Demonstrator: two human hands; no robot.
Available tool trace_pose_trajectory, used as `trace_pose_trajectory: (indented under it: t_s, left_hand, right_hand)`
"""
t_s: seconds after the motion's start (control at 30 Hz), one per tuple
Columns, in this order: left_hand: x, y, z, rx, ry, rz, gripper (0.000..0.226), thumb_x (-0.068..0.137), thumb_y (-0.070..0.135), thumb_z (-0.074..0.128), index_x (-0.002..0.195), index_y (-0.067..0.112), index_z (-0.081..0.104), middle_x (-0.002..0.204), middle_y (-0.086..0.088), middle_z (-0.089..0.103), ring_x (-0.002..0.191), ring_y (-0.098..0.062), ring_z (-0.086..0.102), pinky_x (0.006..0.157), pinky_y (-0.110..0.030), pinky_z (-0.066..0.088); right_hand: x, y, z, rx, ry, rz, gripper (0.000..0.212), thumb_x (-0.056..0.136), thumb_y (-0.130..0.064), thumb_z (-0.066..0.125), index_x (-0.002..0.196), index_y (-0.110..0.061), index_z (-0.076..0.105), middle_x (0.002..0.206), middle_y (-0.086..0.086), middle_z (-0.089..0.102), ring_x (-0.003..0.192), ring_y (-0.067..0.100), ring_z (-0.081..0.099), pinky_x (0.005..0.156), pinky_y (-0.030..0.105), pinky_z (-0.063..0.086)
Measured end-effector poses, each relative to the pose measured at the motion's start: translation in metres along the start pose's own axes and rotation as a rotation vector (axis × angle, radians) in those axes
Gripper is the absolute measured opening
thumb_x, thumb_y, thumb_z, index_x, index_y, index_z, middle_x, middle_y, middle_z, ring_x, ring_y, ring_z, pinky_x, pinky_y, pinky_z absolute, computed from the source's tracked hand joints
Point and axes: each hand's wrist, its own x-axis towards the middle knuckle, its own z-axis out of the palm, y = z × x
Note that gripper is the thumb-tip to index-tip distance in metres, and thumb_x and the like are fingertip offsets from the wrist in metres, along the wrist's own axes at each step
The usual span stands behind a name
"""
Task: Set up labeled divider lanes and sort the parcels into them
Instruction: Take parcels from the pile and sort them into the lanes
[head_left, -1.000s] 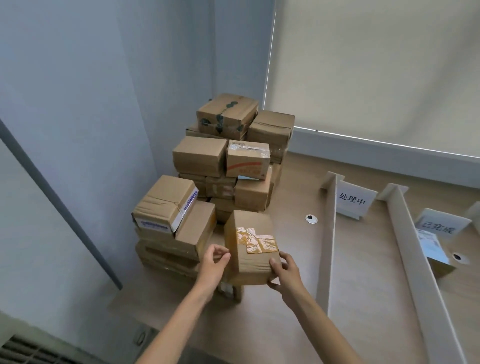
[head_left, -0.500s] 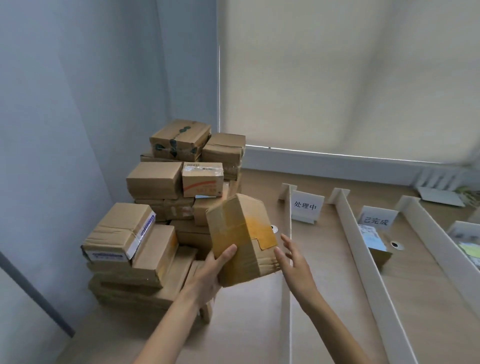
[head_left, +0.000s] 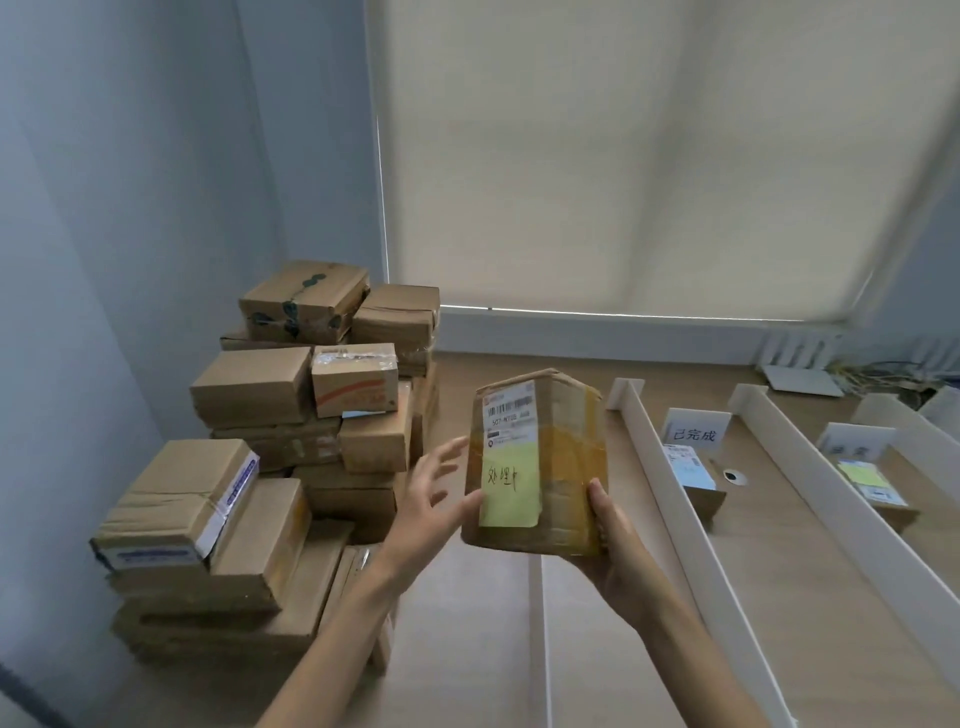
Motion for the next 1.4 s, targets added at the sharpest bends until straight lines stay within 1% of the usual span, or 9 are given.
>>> trace_pose_trajectory:
  t_s: [0.13,0.23,0.43,0.63,0.7,0.8,1.0,1.23,1.4]
  left_hand:
    - [-0.003,0.002,0.01,-0.219,-0.136,-0.076,0.101,0.046,0.069,0.078,0.132,0.057,0.028,0.131,0.028,0.043,0.124,-0.004,0.048,0.098,-0.035,0.048]
    - [-0.006,0.001,0.022,-0.323,-0.255,-0.134,0.094,0.043,0.065,0.082,0.122,0.062,0.03,0.123,0.023,0.058,0.113,-0.01,0.06,0.084,-0.031,0.055]
    - [-0.002,-0.014,0.035,-0.347,-0.149,-0.167,0.099,0.044,0.064,0.082,0.128,0.05,0.033,0.13,0.006,0.058,0.112,-0.018,0.061,0.088,-0.035,0.055]
    - [-0.013,-0.029,0.061,-0.142,-0.266,-0.226,0.076,0.064,0.053,0.072,0.123,0.053,0.025,0.13,0.022,0.044,0.114,0.0,0.051,0.077,-0.011,0.051]
    - [-0.015,-0.031,0.071,0.025,-0.333,-0.124,0.096,0.061,0.059,0.075,0.135,0.052,0.015,0.138,0.025,0.03,0.127,0.004,0.036,0.086,-0.003,0.042]
    - [-0.013,-0.037,0.08,0.229,-0.349,0.053,0.131,0.061,0.059,0.078,0.146,0.034,-0.018,0.154,0.02,-0.004,0.143,0.0,0.006,0.114,-0.02,0.021]
    - [0.001,-0.04,0.087,0.428,-0.429,0.299,0.121,0.065,0.037,0.083,0.147,0.044,-0.006,0.155,0.009,-0.018,0.144,0.0,-0.001,0.109,-0.007,0.016]
    - [0.016,-0.056,0.117,0.562,-0.296,0.358,0.094,0.079,0.012,0.071,0.15,0.029,0.012,0.155,0.007,0.001,0.142,-0.014,0.022,0.103,-0.036,0.044]
    - [0.034,-0.082,0.154,0.724,-0.324,0.221,0.077,0.089,0.024,0.061,0.15,0.018,0.014,0.158,-0.001,-0.003,0.144,-0.017,0.012,0.109,-0.031,0.035]
  right_hand:
    - [-0.005,0.01,-0.013,0.227,-0.088,0.12,0.065,0.095,-0.056,0.036,0.146,-0.017,0.032,0.148,0.015,0.038,0.137,0.032,0.035,0.116,0.051,0.023]
    - [-0.01,0.014,-0.015,0.239,-0.086,0.134,0.069,0.095,-0.06,0.03,0.149,-0.016,0.025,0.153,0.015,0.028,0.142,0.033,0.023,0.117,0.053,0.01]
    - [-0.015,0.014,-0.021,-0.289,0.329,-0.009,0.063,0.085,-0.064,0.042,0.138,-0.03,0.042,0.134,0.001,0.053,0.118,0.019,0.055,0.093,0.037,0.049]
    - [-0.035,0.031,-0.026,-0.366,0.231,-0.014,0.065,0.08,-0.048,0.064,0.137,-0.035,0.038,0.122,-0.01,0.063,0.113,0.011,0.06,0.093,0.038,0.053]
    - [-0.038,0.039,-0.035,-0.361,0.271,-0.048,0.062,0.086,-0.037,0.062,0.14,-0.037,0.032,0.123,-0.01,0.063,0.115,0.014,0.06,0.095,0.043,0.051]
    - [-0.042,0.04,-0.044,-0.332,0.308,-0.08,0.058,0.095,-0.019,0.054,0.142,-0.041,0.028,0.129,-0.007,0.06,0.116,0.016,0.059,0.095,0.044,0.051]
    - [-0.043,0.035,-0.053,-0.399,0.369,-0.115,0.061,0.097,-0.013,0.049,0.147,-0.036,0.023,0.14,-0.011,0.046,0.118,0.003,0.054,0.088,0.028,0.054]
    - [-0.035,0.036,-0.067,-0.899,0.413,-0.19,0.067,0.091,-0.02,0.06,0.142,-0.043,0.024,0.154,-0.021,0.009,0.139,-0.009,0.011,0.1,-0.002,0.02]
    - [-0.012,0.041,-0.116,-1.212,0.26,-0.089,0.08,0.084,-0.023,0.069,0.145,-0.037,0.019,0.152,-0.015,-0.02,0.14,-0.005,-0.004,0.109,0.01,0.012]
